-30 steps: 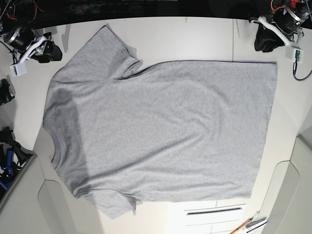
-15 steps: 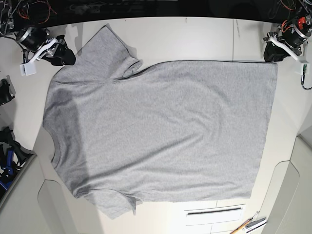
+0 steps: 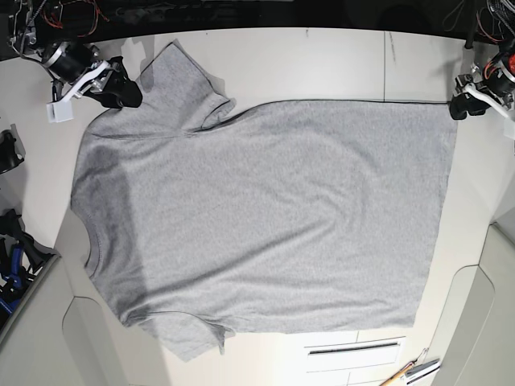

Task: Fold the T-shirt properly
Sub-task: 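Move both grippers down to the shirt's shoulder-side edge corners, then grasp the shirt edge corners with both grippers and lift slightly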

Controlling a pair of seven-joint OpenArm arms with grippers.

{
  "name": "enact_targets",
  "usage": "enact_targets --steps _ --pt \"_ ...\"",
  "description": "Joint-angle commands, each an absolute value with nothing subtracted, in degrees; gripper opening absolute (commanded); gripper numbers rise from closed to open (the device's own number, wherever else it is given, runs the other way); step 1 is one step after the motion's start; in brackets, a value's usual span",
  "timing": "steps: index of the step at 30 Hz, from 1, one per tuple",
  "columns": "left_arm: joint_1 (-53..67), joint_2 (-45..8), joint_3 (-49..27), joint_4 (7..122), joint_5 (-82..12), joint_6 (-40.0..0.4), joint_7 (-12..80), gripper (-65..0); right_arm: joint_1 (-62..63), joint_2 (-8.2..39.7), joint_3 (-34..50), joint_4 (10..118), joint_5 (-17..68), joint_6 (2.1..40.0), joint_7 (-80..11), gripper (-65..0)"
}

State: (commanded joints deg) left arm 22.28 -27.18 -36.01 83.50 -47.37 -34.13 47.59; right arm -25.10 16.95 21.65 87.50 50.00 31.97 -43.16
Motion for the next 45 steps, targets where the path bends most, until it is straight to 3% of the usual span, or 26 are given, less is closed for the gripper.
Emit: enact_targets --steps 2,7,19,21,26,27,34,40,45 --pt "21.3 -27.2 -36.0 81.4 -47.6 -34.2 47.8 -27.8 -25.1 17.0 21.6 87.5 50.2 32.0 -43.5 -32.9" --pt "21.1 -27.2 -35.9 80.4 -54.5 -40.0 52.5 -27.8 -25.1 16.9 21.6 87.5 52.5 33.2 -44.9 -32.9" --pt "21.1 -27.2 -29.6 80.4 -55.3 -40.0 52.7 -28.3 -25.1 13.1 21.5 87.5 54.5 33.5 -47.0 -33.4" --pt "21.1 -27.2 -29.6 80.4 -53.8 -40.0 52.1 -34.3 -25.1 13.2 21.5 87.5 54.4 33.5 -47.0 -40.0" --pt "21.1 -27.2 -29.6 80.4 -53.8 -40.0 52.1 -60.7 -25.1 13.2 21.5 87.5 54.4 33.5 -46.3 -65.0" --pt "21.1 -27.2 -29.6 80.5 -53.8 -40.0 52.0 -65.0 -25.1 13.2 21.5 87.5 54.4 33.5 -46.3 -65.0" --pt "21.3 -27.2 -30.3 83.8 -55.1 -40.0 53.3 -65.0 -26.5 13.2 22.3 93.2 52.8 33.9 -48.3 -65.0" --pt "25.1 -27.2 -37.6 91.0 -56.8 -40.0 54.4 -65.0 -31.8 13.2 27.0 105.7 53.0 33.9 -50.9 -65.0" --pt "27.6 -27.2 -38.6 95.6 -57.4 -40.0 53.5 -65.0 -31.7 13.3 31.1 109.1 54.5 33.9 -50.3 -65.0"
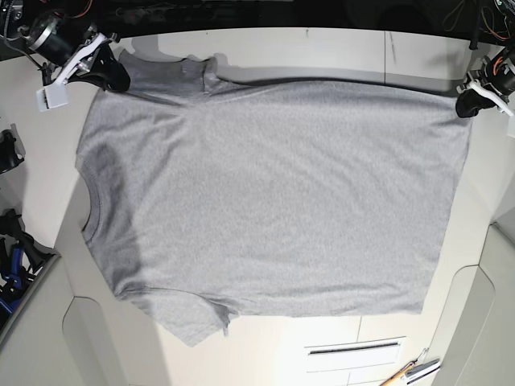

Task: Fold the T-shirt properly
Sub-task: 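Grasp the shirt edge corners with both grippers and lift slightly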

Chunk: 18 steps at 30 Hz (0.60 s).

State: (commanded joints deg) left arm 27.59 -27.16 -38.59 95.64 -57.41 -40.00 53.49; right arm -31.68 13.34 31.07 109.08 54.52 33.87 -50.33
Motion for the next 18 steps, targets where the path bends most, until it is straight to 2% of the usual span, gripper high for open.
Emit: enact_targets --steps 3,6,12,15,18 --pt "26.7 -27.1 -38.6 95.6 -54.1 -40.0 47.7 -65.0 -27.6 13.3 31.0 108.9 51.9 33.8 -49.7 -65.0" --pt "23.9 -27.1 -38.5 95.5 -49.5 -40.0 46.0 -65.0 -22.0 13.3 30.9 107.5 49.2 33.8 -49.3 -65.0" --pt "18.9 -27.2 -33.4 94.6 -40.7 -40.0 41.1 -65.0 -11.8 13.3 28.6 96.7 48.0 33.8 -48.6 -65.0" --pt "15.4 -27.2 -28.8 90.7 -33.1 -34.2 36.5 -65.0 -6.5 13.3 27.6 90.7 46.3 33.8 -47.7 -65.0" --pt "11.2 -27.2 -26.0 86.1 -29.0 -32.1 34.9 -65.0 -2.2 13.3 26.7 85.1 45.3 33.8 -47.6 -65.0"
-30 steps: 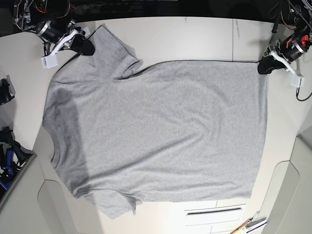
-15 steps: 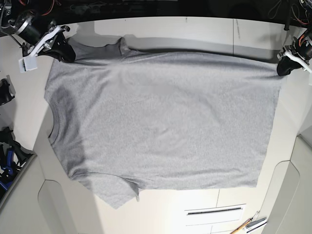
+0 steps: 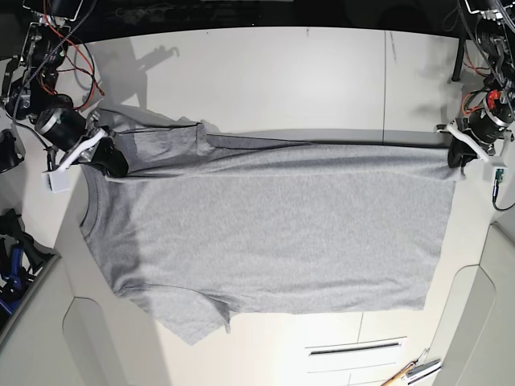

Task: Fold the T-shirt properly
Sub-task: 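Grasp the shirt edge corners with both grippers and lift slightly, then pull the held edge away from the hem with both grippers, flattening the shirt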

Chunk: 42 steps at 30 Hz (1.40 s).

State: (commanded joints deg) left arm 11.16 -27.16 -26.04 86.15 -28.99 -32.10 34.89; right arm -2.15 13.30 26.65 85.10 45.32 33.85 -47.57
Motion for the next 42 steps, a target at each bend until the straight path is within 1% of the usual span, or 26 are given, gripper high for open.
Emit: enact_targets --steps 4,6,7,8,9,10,11,12,14,15,17,20,23,25,27,30,31,35,39,42 --pt "6.5 -27.1 -25.0 82.7 -28.4 -32.1 34.8 -65.0 3.2 13.3 25.2 79.5 44.6 33.9 -46.9 -65.0" --pt "5.0 -27.2 -25.0 81.4 -28.4 -32.1 34.7 -65.0 5.1 13.3 24.6 78.0 42.8 33.8 -46.9 -65.0" --pt "4.8 -27.1 -25.0 80.9 -28.5 -32.1 34.6 -59.0 5.6 13.3 24.6 77.5 41.6 33.8 -46.9 -65.0" --pt "4.8 -27.2 -25.0 80.7 -28.5 -32.1 34.5 -51.4 5.9 13.3 24.6 77.2 39.9 33.8 -47.0 -61.5" --pt "4.8 -27.2 -25.0 80.5 -28.5 -32.1 34.5 -45.8 5.9 13.3 24.6 77.2 38.5 33.1 -46.9 -49.3" --pt "4.8 -27.2 -25.0 80.5 -28.5 -32.1 34.5 -42.3 5.8 13.3 24.6 77.2 37.7 32.7 -47.0 -37.5" --pt "4.8 -27.2 -25.0 80.5 -28.5 -32.1 34.5 -41.5 5.8 13.3 24.6 77.2 37.3 32.6 -47.0 -30.3" --pt "4.8 -27.2 -25.0 80.5 -28.5 -32.1 34.5 -41.5 5.8 13.3 24.6 77.2 37.4 32.6 -47.0 -28.9" --pt "4.8 -27.2 -25.1 80.5 -29.7 -32.1 36.1 -41.6 5.8 13.3 25.0 77.5 37.5 32.6 -48.3 -29.0" --pt "4.8 -27.2 -25.5 80.7 -31.2 -32.1 38.5 -41.6 5.8 13.3 26.3 78.3 37.5 32.6 -50.6 -29.0" --pt "5.0 -27.2 -27.0 80.7 -33.3 -32.1 40.6 -41.6 5.4 13.3 29.5 79.7 38.0 32.6 -53.2 -29.0" --pt "5.1 -27.2 -31.9 80.7 -36.3 -32.2 41.5 -41.6 3.8 13.6 36.1 81.7 40.6 32.6 -53.9 -29.0" --pt "5.1 -27.2 -36.0 80.7 -40.7 -32.4 45.1 -40.7 1.7 14.8 40.7 81.8 42.2 32.6 -54.0 -29.0" --pt "5.2 -27.1 -36.5 80.6 -41.4 -30.8 47.6 -40.6 -0.5 15.8 41.9 81.8 42.9 32.6 -53.8 -29.0" --pt "5.5 -26.7 -36.4 80.6 -41.3 -30.2 47.8 -39.4 -2.8 16.4 42.0 81.7 42.9 32.6 -52.7 -29.0" --pt "5.7 -25.5 -36.4 80.5 -40.5 -30.2 47.4 -29.5 -4.3 16.3 41.9 81.1 42.9 32.6 -51.2 -29.0" --pt "5.7 -25.0 -36.4 80.3 -39.4 -30.2 46.7 -28.5 -4.3 16.3 41.9 80.3 42.9 32.6 -50.7 -29.0" --pt "5.7 -24.6 -36.3 76.1 -38.5 -29.2 42.4 -28.4 -4.3 16.3 41.3 77.4 45.1 32.6 -49.7 -29.0" --pt "5.5 -24.6 -34.4 71.6 -41.5 -29.4 42.0 -28.4 -4.1 16.1 39.6 74.1 47.9 33.0 -49.0 -29.0" --pt "5.4 -24.1 -33.9 71.2 -42.7 -29.5 40.9 -28.4 -2.9 15.2 37.1 72.8 48.0 33.3 -48.8 -29.0"
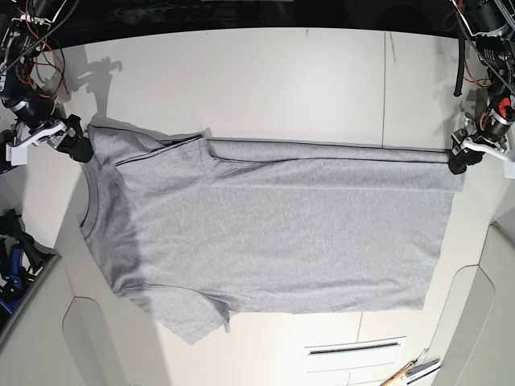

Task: Fold the T-shirt properly
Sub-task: 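Pull the held edge away from the hem with both grippers, flattening the shirt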

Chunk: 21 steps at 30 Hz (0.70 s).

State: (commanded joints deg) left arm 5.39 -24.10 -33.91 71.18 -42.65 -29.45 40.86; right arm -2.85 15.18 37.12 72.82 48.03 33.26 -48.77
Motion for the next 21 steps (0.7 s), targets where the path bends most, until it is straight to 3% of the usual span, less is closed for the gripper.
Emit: enact_targets --steps 4,6,10,13,17,21 --pt "5.1 -22.7 -33.9 71.2 -42.1 -30.3 40.5 -28.5 -1.7 12.6 33.7 72.8 47.9 33.2 -48.2 -29.1" --pt "4.8 -22.4 -33.9 71.2 -41.3 -30.3 40.5 -32.0 -1.1 11.2 32.8 72.8 46.9 33.2 -48.2 -34.0" --pt "4.6 -22.4 -33.9 71.2 -40.9 -30.7 40.5 -65.0 -1.0 10.7 32.5 72.8 46.9 33.2 -48.3 -65.0" --pt "4.6 -22.9 -33.9 71.7 -42.7 -33.7 42.3 -65.0 -1.0 10.8 32.7 73.8 46.9 33.3 -50.3 -65.0" --pt "5.5 -23.0 -34.3 75.6 -46.0 -33.7 49.6 -65.0 -1.8 10.8 34.9 78.0 48.6 33.5 -56.5 -65.0" --pt "10.3 -23.0 -34.7 82.8 -46.1 -33.6 50.0 -65.0 -5.4 12.9 35.8 83.2 50.6 33.9 -58.3 -65.0"
